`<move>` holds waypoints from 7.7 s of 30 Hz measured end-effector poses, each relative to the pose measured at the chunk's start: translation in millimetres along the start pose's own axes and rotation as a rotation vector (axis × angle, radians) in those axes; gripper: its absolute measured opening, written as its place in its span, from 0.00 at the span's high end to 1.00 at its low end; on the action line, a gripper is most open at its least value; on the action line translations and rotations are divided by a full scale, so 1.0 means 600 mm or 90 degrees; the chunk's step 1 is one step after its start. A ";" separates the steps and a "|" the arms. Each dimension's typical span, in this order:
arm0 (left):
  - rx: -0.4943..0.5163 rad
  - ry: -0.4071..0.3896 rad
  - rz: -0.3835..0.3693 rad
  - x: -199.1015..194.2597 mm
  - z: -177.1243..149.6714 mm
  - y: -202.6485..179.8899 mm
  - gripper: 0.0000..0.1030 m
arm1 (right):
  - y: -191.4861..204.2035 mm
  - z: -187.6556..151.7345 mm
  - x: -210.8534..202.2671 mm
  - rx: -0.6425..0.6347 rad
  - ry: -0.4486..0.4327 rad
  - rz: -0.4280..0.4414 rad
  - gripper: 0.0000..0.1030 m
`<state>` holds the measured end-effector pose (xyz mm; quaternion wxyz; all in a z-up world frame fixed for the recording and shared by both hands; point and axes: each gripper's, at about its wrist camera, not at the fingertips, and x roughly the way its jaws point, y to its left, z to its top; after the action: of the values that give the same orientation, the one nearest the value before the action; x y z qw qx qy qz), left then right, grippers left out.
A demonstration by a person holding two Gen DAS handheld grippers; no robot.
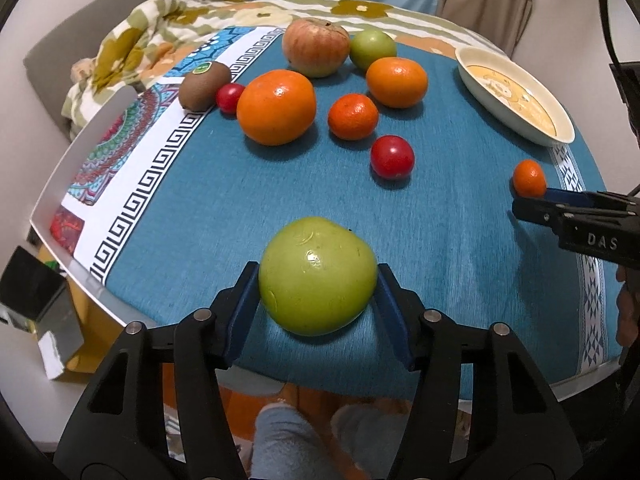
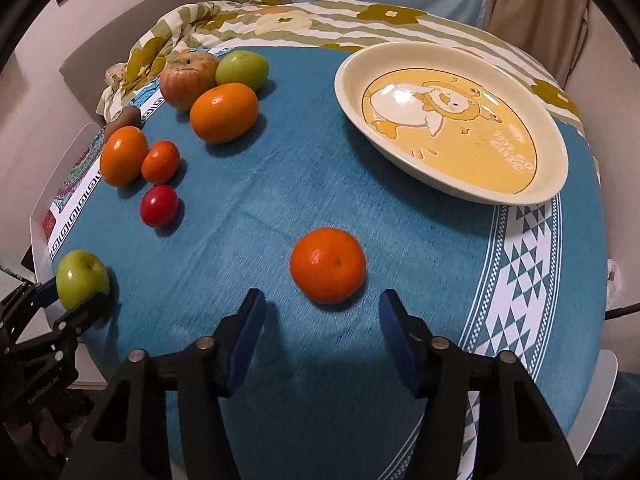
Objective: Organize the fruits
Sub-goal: 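Grasp the green apple with the left tool while the right tool grasps a tangerine, then carry the green apple and tangerine to the duck bowl and release both, then withdraw both tools from the bowl back over the remaining fruit, then grasp the kiwi with the left tool while the right tool grasps the large orange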
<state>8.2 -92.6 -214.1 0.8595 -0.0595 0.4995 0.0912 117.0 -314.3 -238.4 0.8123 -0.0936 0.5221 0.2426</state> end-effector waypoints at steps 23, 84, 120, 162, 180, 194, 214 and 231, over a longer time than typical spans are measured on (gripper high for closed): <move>0.021 -0.049 -0.021 -0.070 0.071 -0.028 0.41 | -0.003 0.035 -0.083 -0.004 -0.073 0.015 0.68; 0.410 -0.050 -0.276 0.133 0.449 -0.365 0.00 | -0.256 0.175 -0.102 0.324 -0.119 -0.133 0.68; 0.297 -0.055 -0.211 0.087 0.432 -0.240 0.00 | -0.233 0.207 -0.035 0.144 -0.125 -0.082 0.00; 0.102 -0.142 -0.072 -0.173 0.234 0.095 0.00 | 0.073 0.084 -0.219 0.046 -0.171 -0.019 0.00; 0.204 -0.070 -0.131 -0.021 0.274 0.261 0.00 | 0.259 0.099 -0.086 0.117 -0.134 -0.019 0.00; 0.306 0.009 -0.181 0.116 0.296 0.252 0.13 | 0.312 0.131 0.016 0.155 -0.092 -0.023 0.12; 0.345 0.046 -0.221 0.178 0.309 0.238 0.32 | 0.329 0.144 0.067 0.158 -0.060 -0.006 0.28; 0.344 0.050 -0.214 0.175 0.302 0.244 0.47 | 0.322 0.158 0.080 0.157 -0.065 -0.009 0.41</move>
<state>180.9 95.7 -217.5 0.8273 0.0858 0.5215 -0.1905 114.4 -94.4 -220.4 0.8447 0.0154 0.5055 0.1752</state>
